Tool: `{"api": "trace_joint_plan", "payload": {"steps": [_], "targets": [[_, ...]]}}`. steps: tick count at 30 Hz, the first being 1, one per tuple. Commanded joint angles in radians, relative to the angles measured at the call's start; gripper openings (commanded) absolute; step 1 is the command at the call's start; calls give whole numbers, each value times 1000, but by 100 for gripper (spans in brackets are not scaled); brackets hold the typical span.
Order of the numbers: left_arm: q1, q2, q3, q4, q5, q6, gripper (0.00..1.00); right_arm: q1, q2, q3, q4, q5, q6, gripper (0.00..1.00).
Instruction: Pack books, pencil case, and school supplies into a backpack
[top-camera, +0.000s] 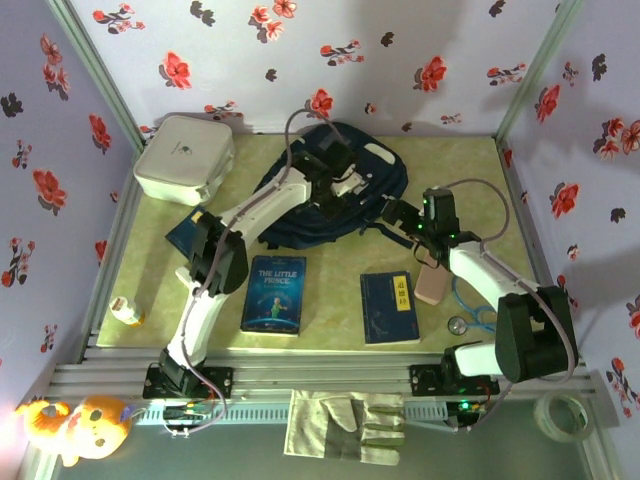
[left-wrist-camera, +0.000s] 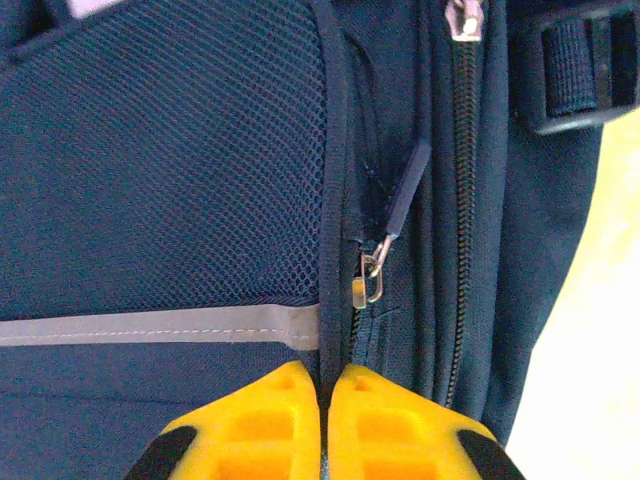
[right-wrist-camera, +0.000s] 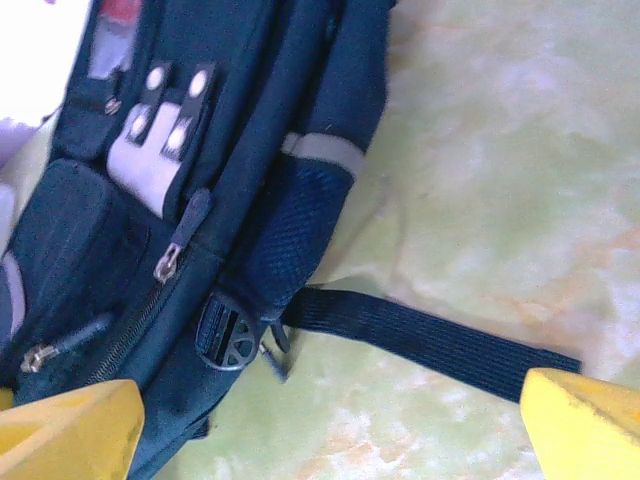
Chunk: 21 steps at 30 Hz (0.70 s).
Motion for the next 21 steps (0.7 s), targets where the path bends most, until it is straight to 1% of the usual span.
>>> {"api": "trace_joint_plan", "payload": {"steps": [1, 5, 6, 11, 15, 17, 20, 21], "targets": [[19, -118, 78, 49, 30, -74, 0, 15, -5, -23, 95, -105, -50, 95], [27, -139, 101, 51, 35, -97, 0, 44, -4, -32, 137, -124, -67, 87], [28, -145, 107, 50, 36, -100, 0, 50, 1, -31, 150, -133, -73, 81], [34, -174, 143, 44, 37, -115, 0, 62, 32, -24, 204, -165, -84, 57], [40, -193, 152, 48, 44, -114, 0, 62, 65, -20, 280, -211, -100, 39], [40, -199, 152, 48, 45, -106, 0, 60, 85, -1, 286, -226, -119, 34], [43, -202, 151, 44, 47, -104, 0, 59, 115, 34, 274, -216, -146, 26], [43, -202, 151, 44, 49, -104, 0, 56, 127, 47, 274, -222, -145, 26]]}}
